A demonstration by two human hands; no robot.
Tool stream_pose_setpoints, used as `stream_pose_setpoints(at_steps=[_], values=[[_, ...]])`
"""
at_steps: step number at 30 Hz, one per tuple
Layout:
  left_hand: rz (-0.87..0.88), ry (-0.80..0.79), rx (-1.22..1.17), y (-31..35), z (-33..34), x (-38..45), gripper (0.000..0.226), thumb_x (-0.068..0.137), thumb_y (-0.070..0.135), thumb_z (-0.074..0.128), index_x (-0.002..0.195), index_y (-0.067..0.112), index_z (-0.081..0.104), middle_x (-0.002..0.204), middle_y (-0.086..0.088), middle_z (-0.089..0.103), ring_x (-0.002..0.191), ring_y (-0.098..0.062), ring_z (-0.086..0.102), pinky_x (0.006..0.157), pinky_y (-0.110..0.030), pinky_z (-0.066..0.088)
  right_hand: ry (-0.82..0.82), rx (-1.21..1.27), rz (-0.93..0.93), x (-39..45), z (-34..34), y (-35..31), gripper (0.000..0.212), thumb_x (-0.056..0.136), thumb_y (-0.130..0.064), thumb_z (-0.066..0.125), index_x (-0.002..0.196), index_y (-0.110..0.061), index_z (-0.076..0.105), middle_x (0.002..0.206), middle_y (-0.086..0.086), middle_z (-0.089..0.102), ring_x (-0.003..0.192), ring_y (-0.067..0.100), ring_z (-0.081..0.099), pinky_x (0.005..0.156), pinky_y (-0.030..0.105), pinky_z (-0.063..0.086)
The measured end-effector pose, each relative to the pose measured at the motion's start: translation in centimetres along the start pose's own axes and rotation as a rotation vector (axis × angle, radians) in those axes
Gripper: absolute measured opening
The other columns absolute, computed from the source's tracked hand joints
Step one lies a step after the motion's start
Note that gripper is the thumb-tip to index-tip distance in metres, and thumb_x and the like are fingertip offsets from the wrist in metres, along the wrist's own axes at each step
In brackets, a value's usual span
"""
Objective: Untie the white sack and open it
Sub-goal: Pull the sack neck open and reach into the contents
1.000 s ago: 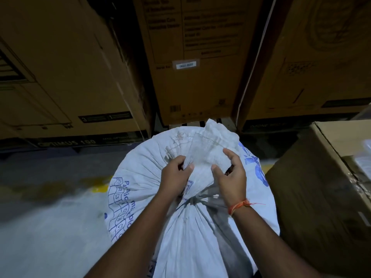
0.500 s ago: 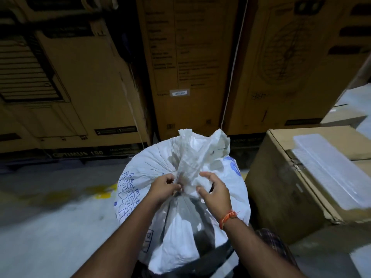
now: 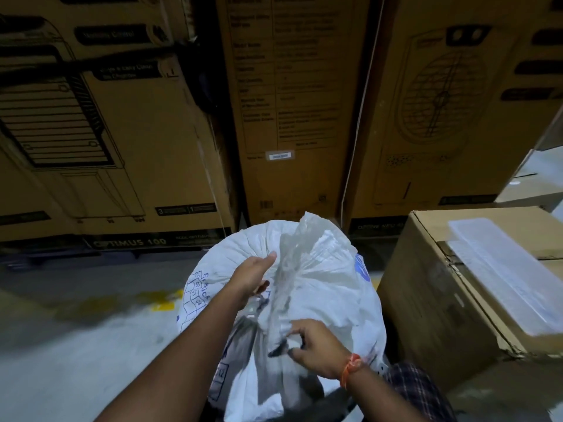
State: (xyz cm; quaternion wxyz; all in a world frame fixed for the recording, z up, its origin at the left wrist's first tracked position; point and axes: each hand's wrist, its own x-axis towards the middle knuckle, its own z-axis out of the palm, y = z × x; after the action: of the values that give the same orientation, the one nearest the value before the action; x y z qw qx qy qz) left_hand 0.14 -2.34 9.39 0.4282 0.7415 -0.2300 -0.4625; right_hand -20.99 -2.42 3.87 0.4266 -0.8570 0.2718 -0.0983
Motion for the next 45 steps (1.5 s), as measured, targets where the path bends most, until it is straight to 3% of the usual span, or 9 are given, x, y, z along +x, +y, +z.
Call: stream_pose_setpoints(at_steps=[4, 7, 10, 14, 17, 24, 29, 36, 45], values=[[0.027, -0.043, 0.216, 1.7, 2.8, 2.2, 0.099, 0.082, 0.061, 0.077, 0.16, 0.02, 0.032, 0.156, -0.007, 0.049, 0.131, -0.032, 0.058, 0.096, -0.04, 0.053, -0.235, -0.247, -0.104, 1.1, -0.2, -1.8, 0.034, 0.07, -0.008, 0.052, 0.098, -0.023, 0.065, 0.101, 0.005, 0.075, 0.101, 0.026, 0.065, 0.089, 0.028, 0.05], [0.098, 0.109, 0.543, 0.9, 3.8, 4.9, 0.05, 0.087, 0.04, 0.065, 0.131, 0.017, 0.063, 0.134, -0.008, 0.068, 0.117, -0.03, 0.065, 0.099, -0.037, 0.055, -0.448, -0.232, -0.088, 1.9, -0.4, -3.4, 0.032, 0.082, -0.013, 0.051, 0.107, -0.011, 0.071, 0.114, 0.016, 0.072, 0.111, 0.032, 0.064, 0.099, 0.035, 0.049], [-0.004, 0.142, 0.147, -0.5, 2.4, 6.8, 0.035, 0.094, 0.035, 0.065, 0.119, 0.012, 0.07, 0.115, -0.012, 0.075, 0.104, -0.031, 0.071, 0.101, -0.045, 0.058, -0.521, -0.066, -0.019, 0.7, -4.6, -2.7, 0.036, 0.095, -0.013, 0.058, 0.129, -0.015, 0.068, 0.115, -0.012, 0.074, 0.099, 0.0, 0.064, 0.088, 0.02, 0.048], [-0.157, 0.096, -0.354, -3.3, -1.7, 7.8, 0.037, 0.097, 0.022, 0.071, 0.126, 0.0, 0.067, 0.102, -0.021, 0.078, 0.087, -0.036, 0.074, 0.08, -0.047, 0.063, 0.489, 0.885, 0.402, 0.6, -11.4, 3.0, 0.025, 0.094, 0.003, 0.047, 0.098, -0.008, 0.069, 0.082, 0.019, 0.074, 0.066, 0.028, 0.064, 0.046, 0.024, 0.047], [-0.207, 0.032, -0.423, -4.9, -3.2, 7.3, 0.038, 0.101, 0.03, 0.066, 0.128, 0.004, 0.071, 0.112, -0.017, 0.081, 0.095, -0.032, 0.078, 0.077, -0.04, 0.064, 1.061, 0.601, 0.67, 2.6, -12.4, 11.5, 0.032, 0.092, 0.007, 0.052, 0.09, -0.022, 0.063, 0.095, 0.018, 0.07, 0.088, 0.036, 0.07, 0.069, 0.034, 0.055], [-0.179, -0.127, -0.643, -5.4, -3.1, 7.4, 0.058, 0.105, 0.054, 0.047, 0.134, 0.006, 0.065, 0.131, -0.019, 0.074, 0.121, -0.034, 0.072, 0.102, -0.047, 0.06, 0.213, 0.697, 0.565, 8.1, -10.0, 14.2, 0.041, 0.091, 0.016, 0.054, 0.123, -0.009, 0.06, 0.093, 0.019, 0.072, 0.083, 0.03, 0.067, 0.071, 0.036, 0.056], [-0.102, -0.04, -0.886, -6.0, -4.8, 7.3, 0.059, 0.104, 0.051, 0.05, 0.141, 0.007, 0.061, 0.131, -0.019, 0.074, 0.111, -0.031, 0.077, 0.092, -0.043, 0.064, 0.54, 0.698, 0.712, 9.2, -8.0, 14.9, 0.022, 0.091, 0.012, 0.057, 0.111, 0.01, 0.066, 0.083, 0.03, 0.069, 0.067, 0.027, 0.074, 0.064, 0.034, 0.06], [-0.079, -0.147, -0.815, -5.6, -4.5, 6.2, 0.065, 0.099, 0.055, 0.049, 0.142, 0.008, 0.062, 0.139, -0.018, 0.07, 0.126, -0.032, 0.069, 0.098, -0.045, 0.06, 0.056, 1.126, 0.383, 11.9, -6.6, 7.8, 0.064, 0.067, -0.021, 0.087, 0.126, -0.01, 0.065, 0.105, 0.013, 0.077, 0.086, 0.025, 0.076, 0.088, 0.051, 0.059], [0.03, -0.131, -0.883, 0.1, -4.4, 3.2, 0.068, 0.1, 0.066, 0.041, 0.132, 0.014, 0.072, 0.125, -0.016, 0.077, 0.113, -0.034, 0.075, 0.101, -0.053, 0.056, 0.336, 1.214, 0.076, 14.0, -6.0, -0.4, 0.033, 0.086, -0.013, 0.074, 0.118, -0.006, 0.075, 0.122, 0.023, 0.073, 0.114, 0.04, 0.07, 0.098, 0.052, 0.057]])
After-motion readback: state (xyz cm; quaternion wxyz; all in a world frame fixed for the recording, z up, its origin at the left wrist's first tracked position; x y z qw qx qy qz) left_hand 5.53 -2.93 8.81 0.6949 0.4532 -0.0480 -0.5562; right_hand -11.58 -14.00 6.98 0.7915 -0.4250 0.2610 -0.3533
